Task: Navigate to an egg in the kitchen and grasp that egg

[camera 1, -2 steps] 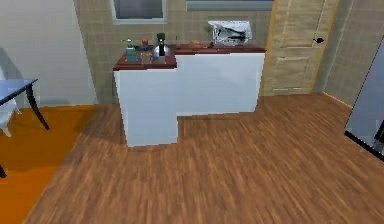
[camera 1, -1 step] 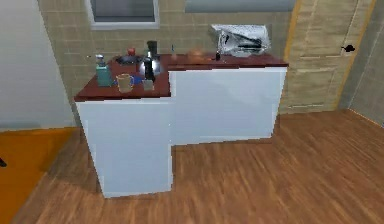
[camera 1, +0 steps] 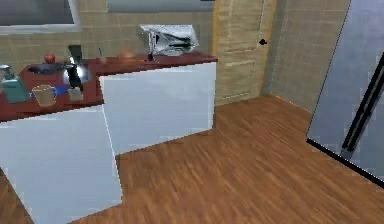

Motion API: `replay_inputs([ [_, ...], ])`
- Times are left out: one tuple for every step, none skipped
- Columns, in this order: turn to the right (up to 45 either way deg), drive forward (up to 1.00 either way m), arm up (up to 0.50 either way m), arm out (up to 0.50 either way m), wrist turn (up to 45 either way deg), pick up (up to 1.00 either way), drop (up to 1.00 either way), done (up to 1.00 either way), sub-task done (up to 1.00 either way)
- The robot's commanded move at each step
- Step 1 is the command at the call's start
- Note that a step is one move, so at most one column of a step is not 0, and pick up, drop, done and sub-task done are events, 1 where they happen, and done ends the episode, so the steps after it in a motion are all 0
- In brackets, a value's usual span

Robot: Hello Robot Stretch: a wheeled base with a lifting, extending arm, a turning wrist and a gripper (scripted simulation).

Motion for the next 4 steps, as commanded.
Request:
replay_inputs([
  [0.0, 1.0, 0.0, 0.0, 0.0, 0.0, 0.0, 0.0, 0.0],
  [0.0, 0.1, 0.0, 0.0, 0.0, 0.0, 0.0, 0.0, 0.0],
  [-45.0, 0.0, 0.0, 0.0, 0.0, 0.0, 0.0, 0.0, 0.0],
  [-45.0, 0.0, 0.0, 0.0, 0.0, 0.0, 0.0, 0.0, 0.0],
])
